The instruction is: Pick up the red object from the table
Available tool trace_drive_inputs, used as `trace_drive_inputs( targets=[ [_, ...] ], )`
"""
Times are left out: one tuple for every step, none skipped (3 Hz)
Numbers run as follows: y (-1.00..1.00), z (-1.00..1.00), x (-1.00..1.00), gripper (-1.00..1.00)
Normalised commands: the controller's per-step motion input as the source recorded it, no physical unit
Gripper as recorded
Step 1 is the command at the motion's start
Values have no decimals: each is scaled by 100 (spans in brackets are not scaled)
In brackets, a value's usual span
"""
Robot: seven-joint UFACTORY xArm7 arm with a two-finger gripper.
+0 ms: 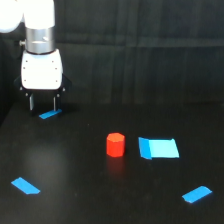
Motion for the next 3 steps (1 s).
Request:
trace_drive_inputs(
  targets=[
    [-2,-6,7,99],
    [-19,-6,44,97],
    [-51,21,95,100]
  ],
)
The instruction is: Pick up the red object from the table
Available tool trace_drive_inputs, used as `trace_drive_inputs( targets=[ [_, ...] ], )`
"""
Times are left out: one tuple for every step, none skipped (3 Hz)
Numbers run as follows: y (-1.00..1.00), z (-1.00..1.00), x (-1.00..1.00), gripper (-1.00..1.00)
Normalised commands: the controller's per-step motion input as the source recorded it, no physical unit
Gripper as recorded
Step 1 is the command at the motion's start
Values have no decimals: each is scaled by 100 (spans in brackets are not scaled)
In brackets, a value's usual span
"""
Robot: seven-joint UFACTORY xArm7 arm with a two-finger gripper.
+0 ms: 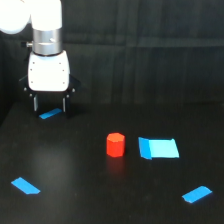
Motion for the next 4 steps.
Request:
trace_drive_inputs(
  targets=[
    [-60,19,100,96],
    [-69,-9,100,93],
    [-73,-33,97,100],
    [-80,-20,100,96]
  ],
)
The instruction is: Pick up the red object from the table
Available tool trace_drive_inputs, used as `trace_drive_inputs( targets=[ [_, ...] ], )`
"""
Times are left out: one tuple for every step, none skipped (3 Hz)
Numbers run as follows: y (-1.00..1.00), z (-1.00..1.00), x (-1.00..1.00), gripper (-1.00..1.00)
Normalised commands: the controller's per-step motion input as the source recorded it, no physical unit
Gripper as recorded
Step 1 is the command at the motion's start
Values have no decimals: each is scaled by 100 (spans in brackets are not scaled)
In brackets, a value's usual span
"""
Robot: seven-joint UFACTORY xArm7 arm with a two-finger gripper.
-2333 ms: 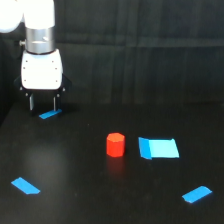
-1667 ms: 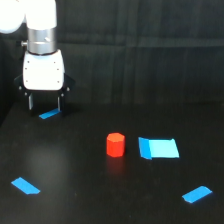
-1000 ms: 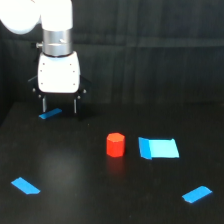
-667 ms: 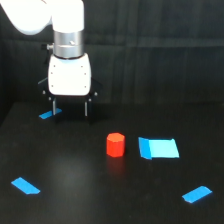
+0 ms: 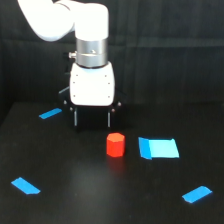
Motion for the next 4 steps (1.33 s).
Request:
trace_drive_inputs(
  targets=[
    [-94,7,46,100],
    [-87,14,14,92],
    [-52,-14,10,99],
    [-19,-21,-5,-17]
  ],
)
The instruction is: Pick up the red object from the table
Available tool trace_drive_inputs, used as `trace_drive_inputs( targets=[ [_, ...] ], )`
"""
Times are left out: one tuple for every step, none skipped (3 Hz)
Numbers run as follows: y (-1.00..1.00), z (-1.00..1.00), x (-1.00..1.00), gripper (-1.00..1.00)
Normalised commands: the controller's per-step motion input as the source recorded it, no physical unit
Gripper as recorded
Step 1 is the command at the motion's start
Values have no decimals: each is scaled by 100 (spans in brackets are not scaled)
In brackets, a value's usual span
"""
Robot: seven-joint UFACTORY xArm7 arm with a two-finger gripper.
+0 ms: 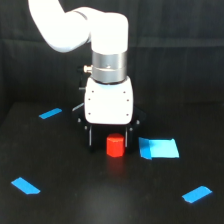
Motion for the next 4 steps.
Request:
trace_drive_inputs(
  targets=[
    [-7,-10,5,-100],
    [-8,-2,-4,-99],
    [-5,12,-1,-100],
    [-4,22,-2,-91]
  ],
)
